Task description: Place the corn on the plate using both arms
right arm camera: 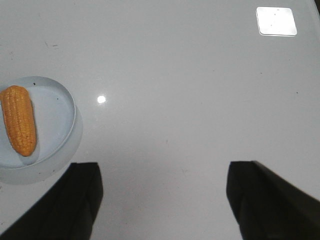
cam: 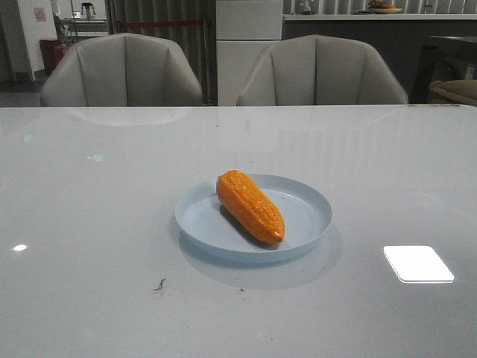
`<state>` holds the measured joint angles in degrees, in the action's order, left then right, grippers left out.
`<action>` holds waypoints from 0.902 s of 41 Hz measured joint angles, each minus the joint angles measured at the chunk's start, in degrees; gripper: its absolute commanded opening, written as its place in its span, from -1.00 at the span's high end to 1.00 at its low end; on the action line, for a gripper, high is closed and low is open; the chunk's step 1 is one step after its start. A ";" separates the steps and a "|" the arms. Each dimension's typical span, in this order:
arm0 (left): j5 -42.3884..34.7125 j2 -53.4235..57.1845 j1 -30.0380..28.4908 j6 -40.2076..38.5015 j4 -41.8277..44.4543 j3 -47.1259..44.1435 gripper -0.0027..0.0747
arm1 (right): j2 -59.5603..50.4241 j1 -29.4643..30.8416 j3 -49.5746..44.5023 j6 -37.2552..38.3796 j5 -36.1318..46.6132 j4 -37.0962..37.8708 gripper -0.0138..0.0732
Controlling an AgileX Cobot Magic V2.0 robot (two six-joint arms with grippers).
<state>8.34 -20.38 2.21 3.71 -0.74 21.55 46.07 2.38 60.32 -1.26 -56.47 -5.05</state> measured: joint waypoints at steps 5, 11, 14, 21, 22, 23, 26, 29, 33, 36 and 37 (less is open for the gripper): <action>-0.84 7.73 -1.58 0.00 0.08 -7.16 0.70 | 0.00 0.00 0.00 0.00 0.00 0.00 -0.73; -3.30 16.85 -1.89 0.00 -0.29 -15.27 0.70 | 0.00 0.00 0.00 0.00 0.00 0.00 -0.73; -4.39 20.05 -1.89 0.00 -1.36 -18.61 0.70 | 0.00 0.00 0.00 0.00 -0.10 0.00 -0.73; -6.14 20.62 -1.89 0.00 -3.19 -21.91 0.70 | 0.00 0.00 0.00 0.00 -0.51 0.00 -0.73; -5.74 20.62 -1.89 0.00 -3.48 -21.91 0.70 | 0.00 0.00 0.00 0.00 -0.44 0.00 -0.73; -5.41 20.62 -1.89 0.00 -3.77 -21.91 0.70 | 0.00 0.00 0.00 0.00 -0.44 0.00 -0.73; -4.73 20.62 -1.89 0.00 -4.17 -21.91 0.70 | 0.00 0.00 0.00 0.00 -0.54 0.00 -0.73; -4.61 20.62 -1.89 0.00 -4.30 -21.91 0.70 | 0.00 0.00 0.00 0.00 -0.54 0.00 -0.73; -4.49 20.62 -1.89 0.00 -4.30 -21.91 0.70 | 0.00 0.00 0.00 0.00 -0.54 0.00 -0.73; -4.48 20.62 -1.89 0.00 -4.30 -21.91 0.70 | 0.00 0.00 0.00 0.00 -0.54 0.00 -0.73; -4.48 20.62 -1.89 0.00 -4.30 -21.91 0.70 | 0.00 0.00 0.00 0.00 -0.54 0.00 -0.73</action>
<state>3.87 0.24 0.33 3.71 -5.04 -0.36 46.07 2.38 60.32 -1.26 -57.01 -5.05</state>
